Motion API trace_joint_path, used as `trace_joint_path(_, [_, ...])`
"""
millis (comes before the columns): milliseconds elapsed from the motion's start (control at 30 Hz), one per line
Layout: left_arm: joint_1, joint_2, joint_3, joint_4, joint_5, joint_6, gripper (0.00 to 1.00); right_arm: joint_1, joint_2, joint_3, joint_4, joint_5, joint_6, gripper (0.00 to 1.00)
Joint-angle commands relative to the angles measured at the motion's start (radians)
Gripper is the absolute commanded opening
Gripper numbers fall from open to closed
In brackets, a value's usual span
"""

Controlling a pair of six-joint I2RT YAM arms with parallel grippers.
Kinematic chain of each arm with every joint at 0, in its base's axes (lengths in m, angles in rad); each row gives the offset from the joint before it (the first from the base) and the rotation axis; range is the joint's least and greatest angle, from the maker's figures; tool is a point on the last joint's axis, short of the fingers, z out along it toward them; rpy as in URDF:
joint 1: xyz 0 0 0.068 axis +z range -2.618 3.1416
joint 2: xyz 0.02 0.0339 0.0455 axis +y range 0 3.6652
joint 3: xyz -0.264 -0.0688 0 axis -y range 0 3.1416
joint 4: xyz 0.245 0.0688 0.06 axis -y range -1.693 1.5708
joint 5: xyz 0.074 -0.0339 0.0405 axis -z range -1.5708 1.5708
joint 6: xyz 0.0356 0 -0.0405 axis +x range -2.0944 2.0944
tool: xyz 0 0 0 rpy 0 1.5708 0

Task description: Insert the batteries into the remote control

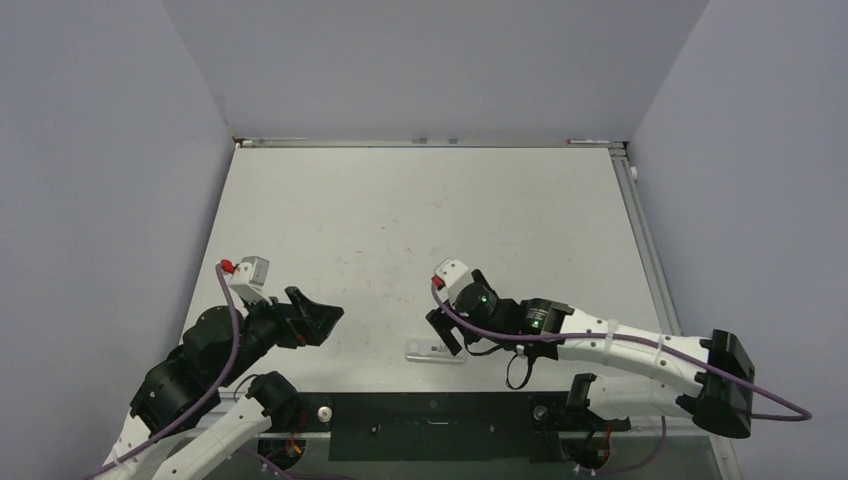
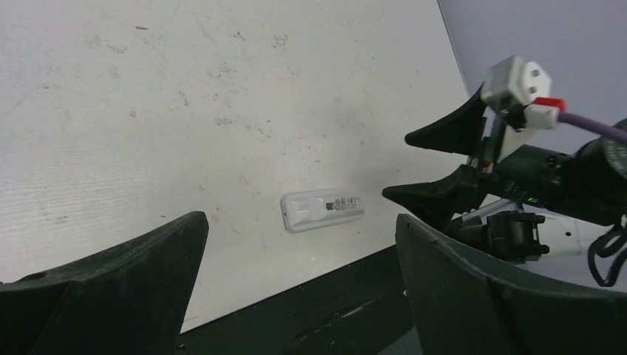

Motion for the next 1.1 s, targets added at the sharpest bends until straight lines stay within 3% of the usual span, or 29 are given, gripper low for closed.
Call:
trace_joint_path(0, [0.005,-0.035,-0.005,-0.007,0.012,-0.037,0.96,-0.007,0.097,0.043,0.0,-0.071,-0.111,0.83])
trace_joint_path(333, [0.005,-0.05,-0.027,-0.011,0.05,-0.076,0.96,-0.018,0.385,0.145,-0.067,-0.156,-0.231,0.81])
trace_joint_path(600, [0.005,-0.063,-0.028,-0.017,0.055,-0.076,0.96,-0.018,0.505,0.17,-0.072,-0.315,-0.318,0.8])
trace_joint_path(867, [0.005,-0.05,-0.03,-0.01,0.063,-0.07,0.96,-0.018,0.59,0.2,-0.091,-0.357,-0.324,0.78])
trace_joint_path(967, [0.005,-0.05,-0.033,-0.006,0.063,-0.07,0.96,-0.019,0.621,0.21,-0.093,-0.337,-0.307,0.7])
trace_joint_path(1067, [0.005,-0.049,-0.039,0.0,0.074,-0.072,0.96,-0.02,0.646,0.22,-0.101,-0.315,-0.285,0.55])
